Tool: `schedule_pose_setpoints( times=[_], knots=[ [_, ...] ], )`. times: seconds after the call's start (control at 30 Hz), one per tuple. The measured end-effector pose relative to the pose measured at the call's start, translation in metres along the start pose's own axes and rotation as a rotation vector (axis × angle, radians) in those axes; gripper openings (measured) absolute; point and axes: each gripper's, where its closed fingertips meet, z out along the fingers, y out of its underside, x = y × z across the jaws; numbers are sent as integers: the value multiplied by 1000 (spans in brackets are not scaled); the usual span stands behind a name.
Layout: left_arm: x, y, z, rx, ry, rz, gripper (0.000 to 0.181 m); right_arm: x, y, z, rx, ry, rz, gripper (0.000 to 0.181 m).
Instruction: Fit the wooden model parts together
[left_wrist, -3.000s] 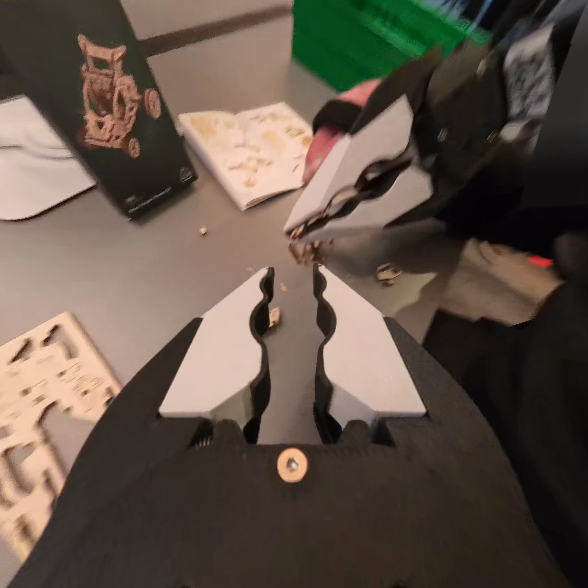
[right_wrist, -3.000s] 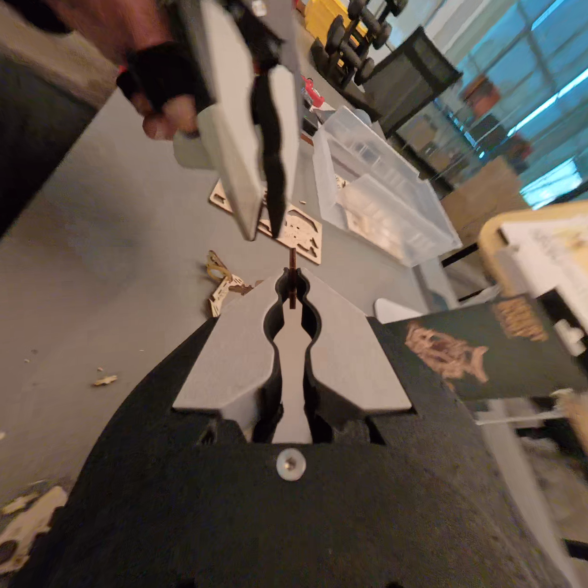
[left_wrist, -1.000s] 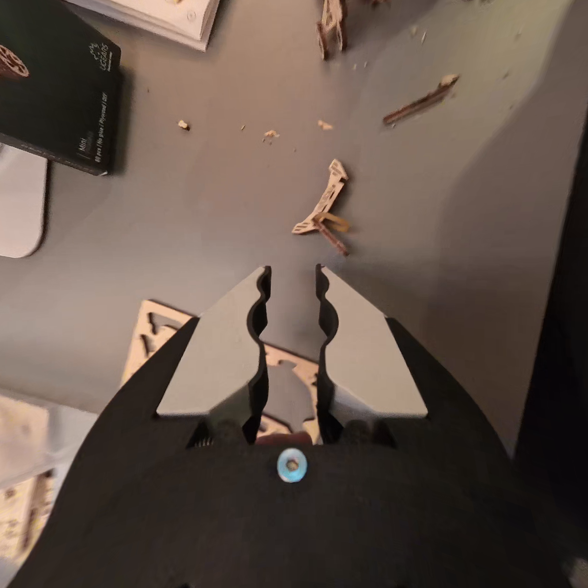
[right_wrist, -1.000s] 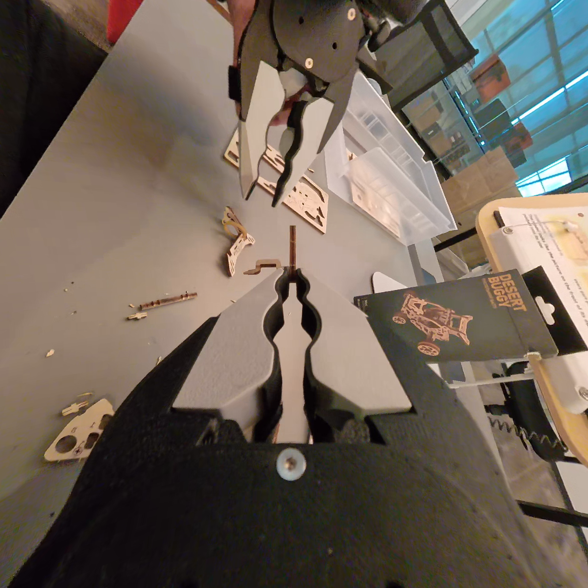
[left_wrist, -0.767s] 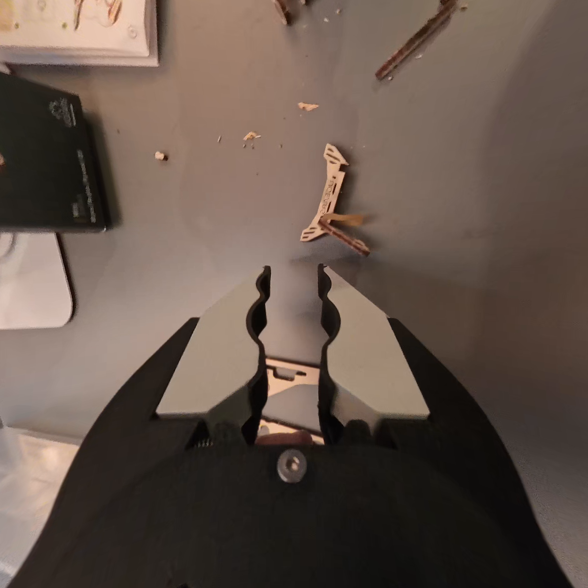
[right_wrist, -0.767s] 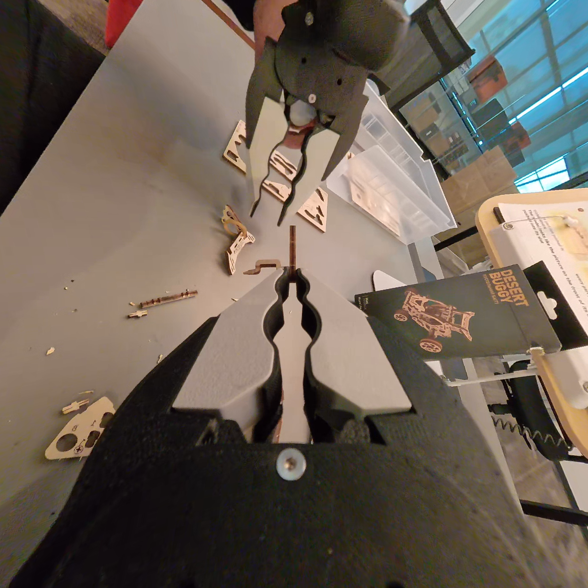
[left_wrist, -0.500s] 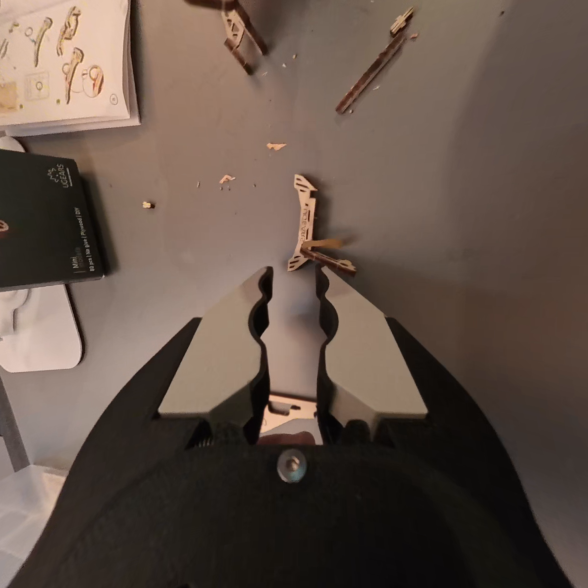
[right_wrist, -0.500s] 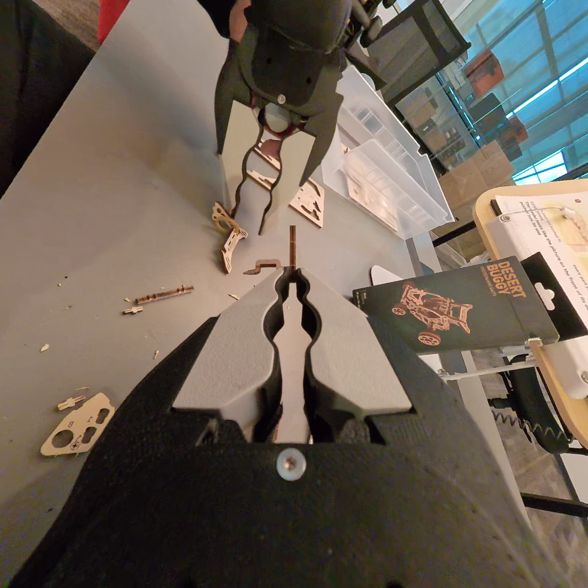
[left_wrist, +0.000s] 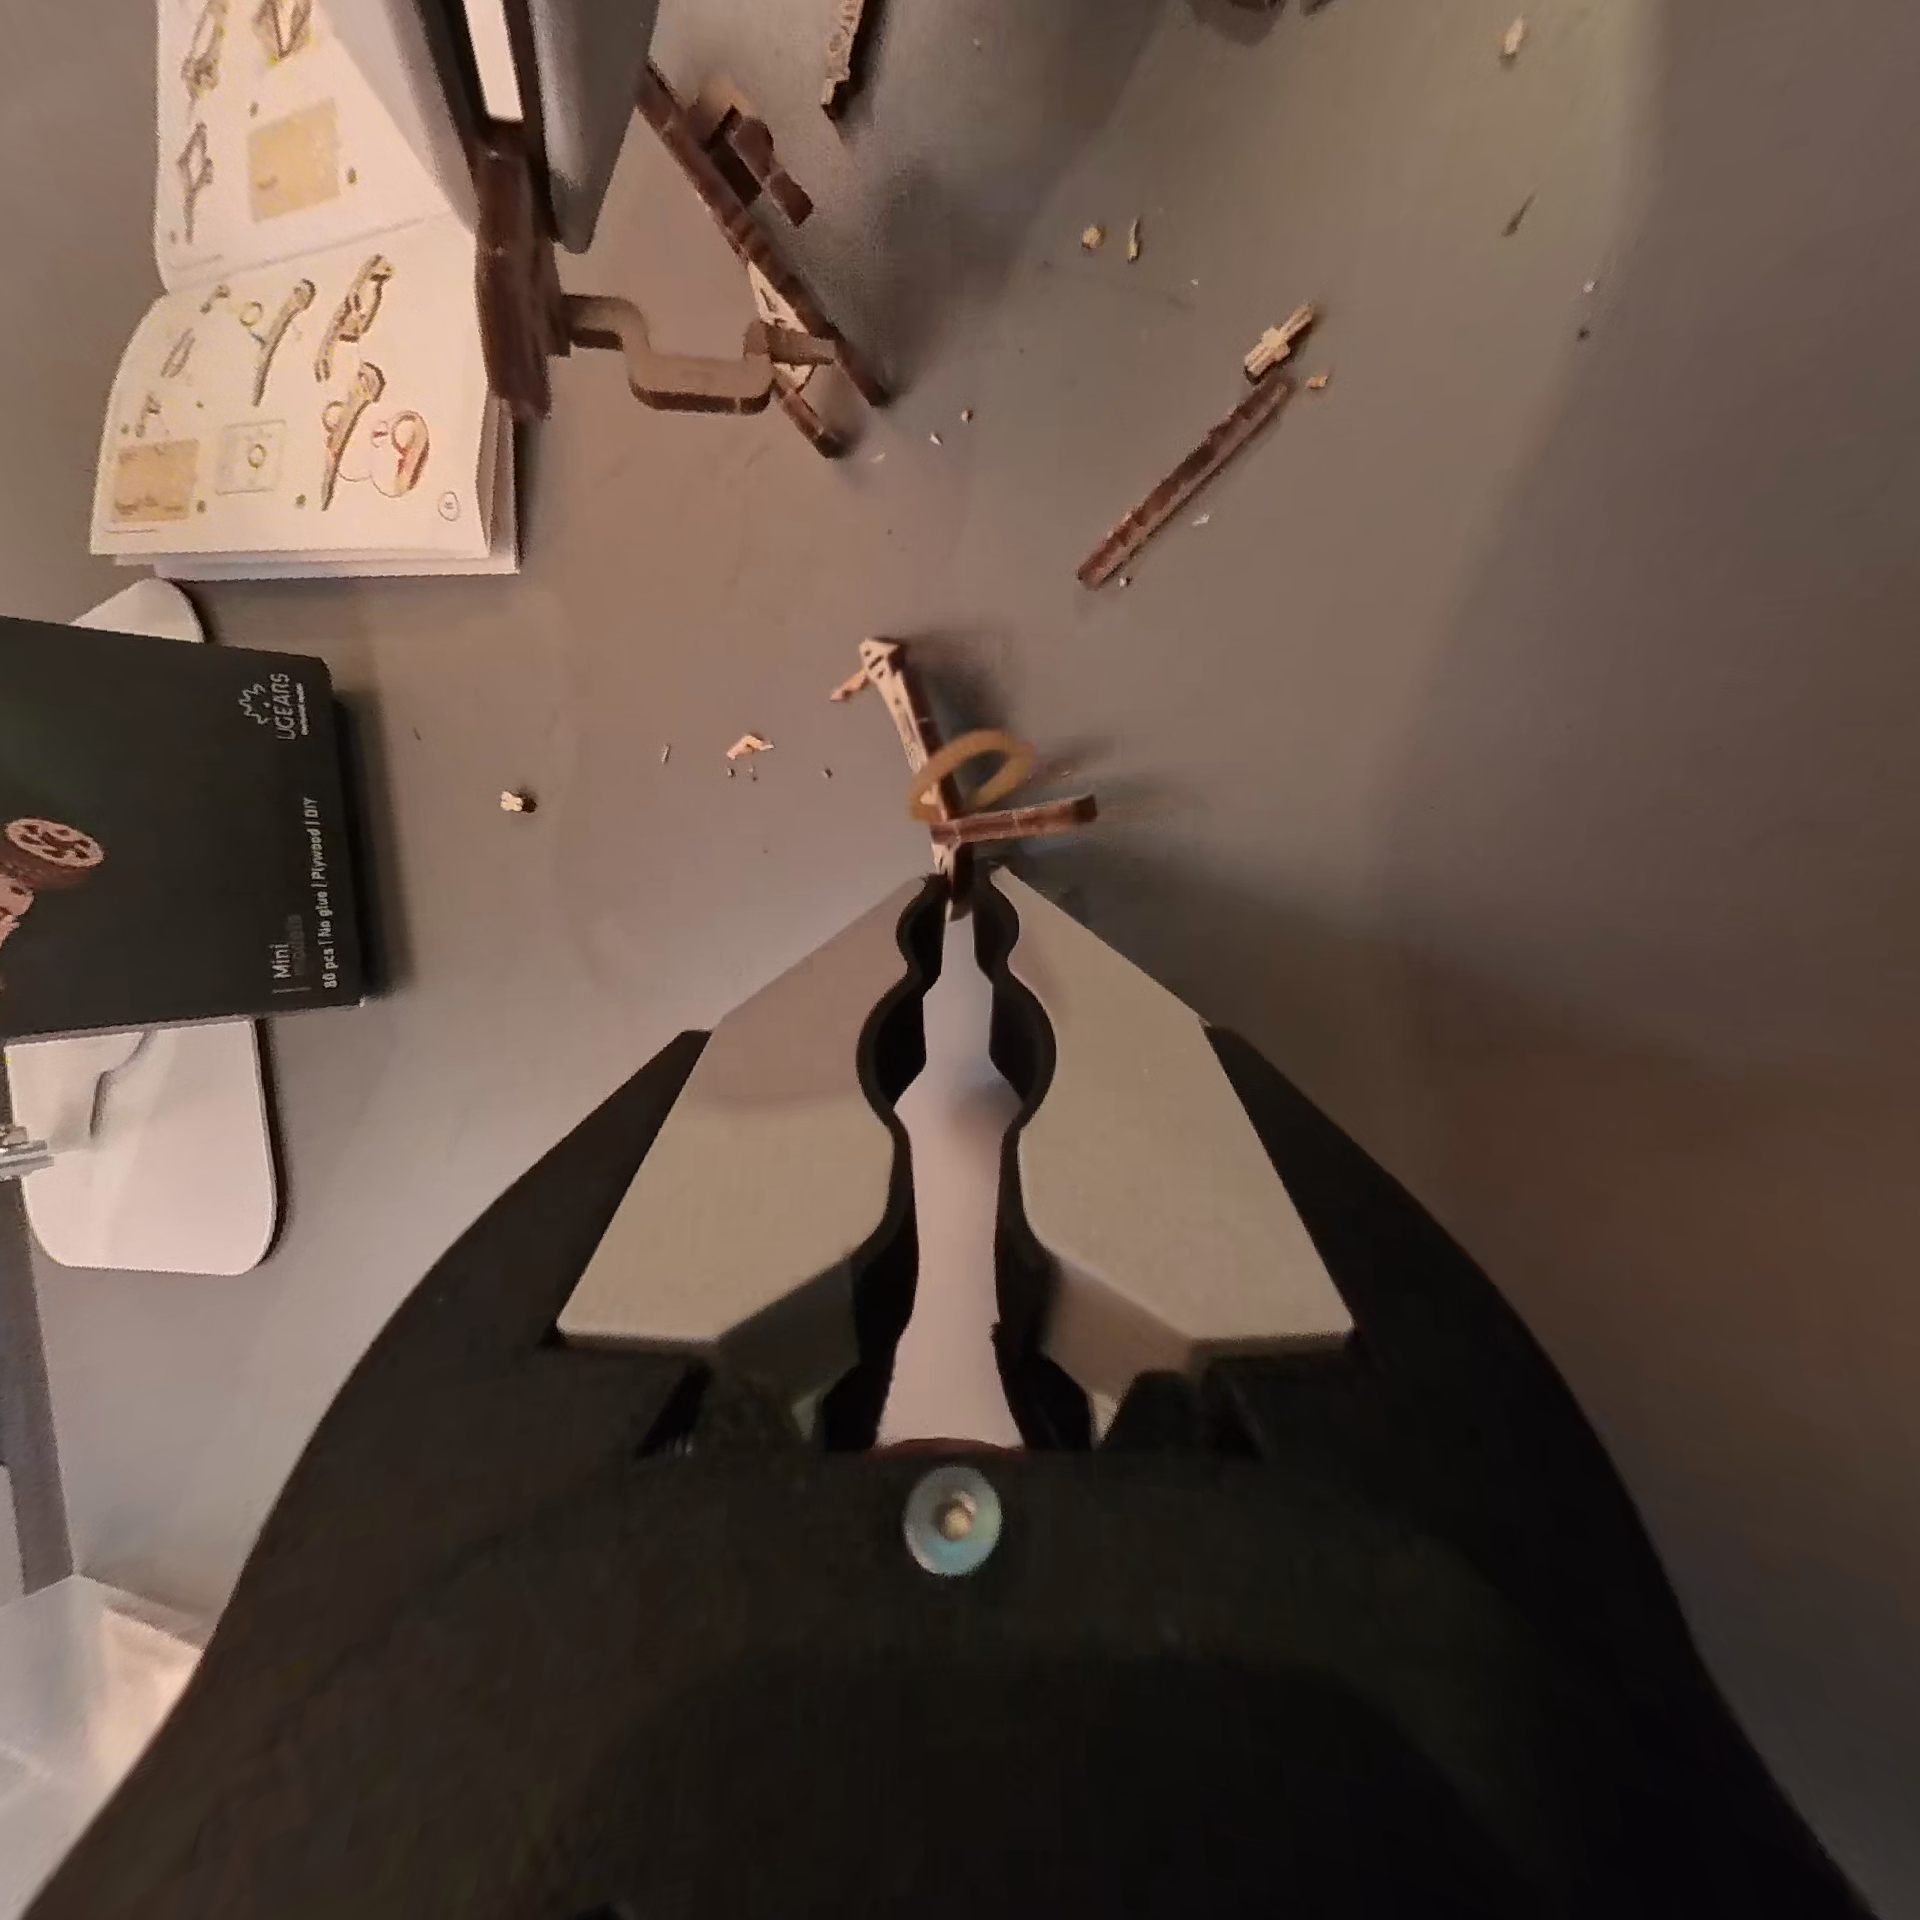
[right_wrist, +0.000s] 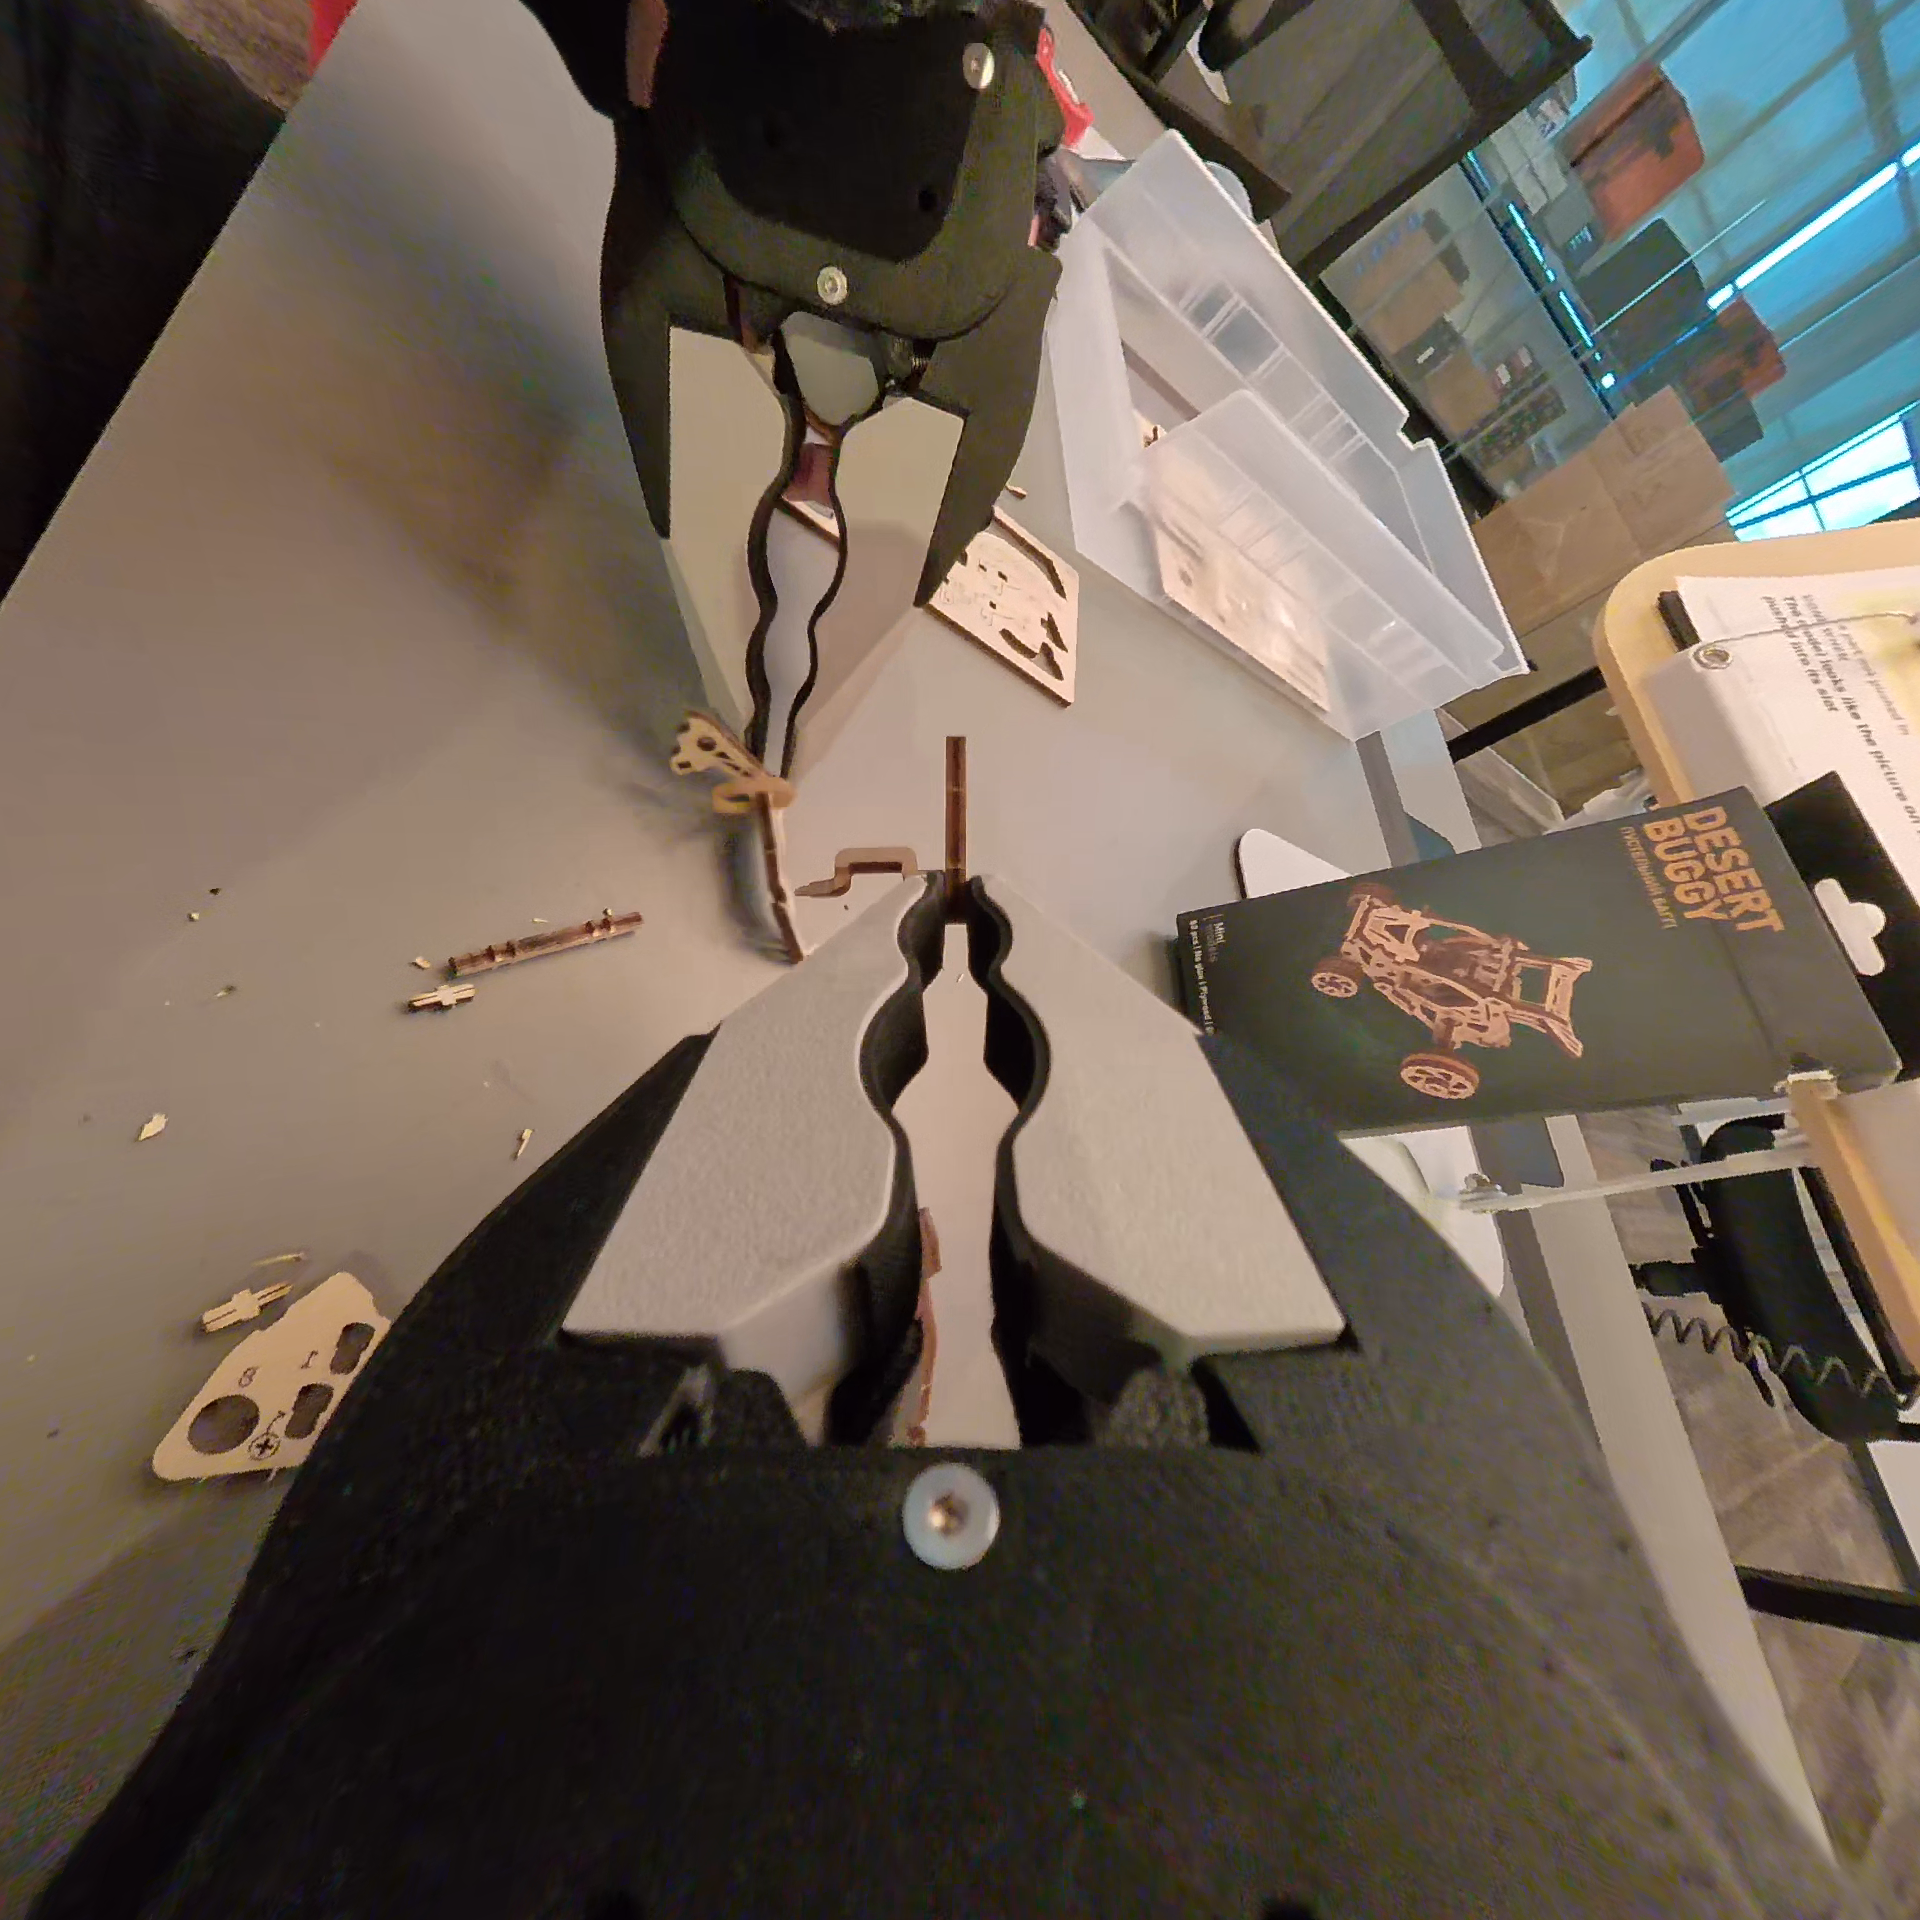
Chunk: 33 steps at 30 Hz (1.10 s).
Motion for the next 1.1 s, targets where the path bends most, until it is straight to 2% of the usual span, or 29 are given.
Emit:
schedule_pose_setpoints(
  times=[0.2, 0.33, 0.57, 0.83, 0.93, 1.1],
  knots=[
    [-2, 2, -2, -32, -69, -113, 2, 0, 8, 0, -62, -16, 99, 1],
    [-8, 9, -12, -82, -189, -258, 2, -5, 12, 5, -145, -49, 197, 1],
    [-7, 19, -39, -220, -355, -309, 1, -15, 2, 23, -223, -106, 452, 1],
    [27, 35, -41, -365, -326, -386, 1, -42, -2, 46, -371, -251, 582, 1],
    [34, 35, -38, -364, -302, -392, 2, -55, -5, 51, -431, -313, 641, 1],
    [38, 28, -35, -318, -285, -384, 3, -67, 6, 57, -542, -327, 685, 1]
  ],
)
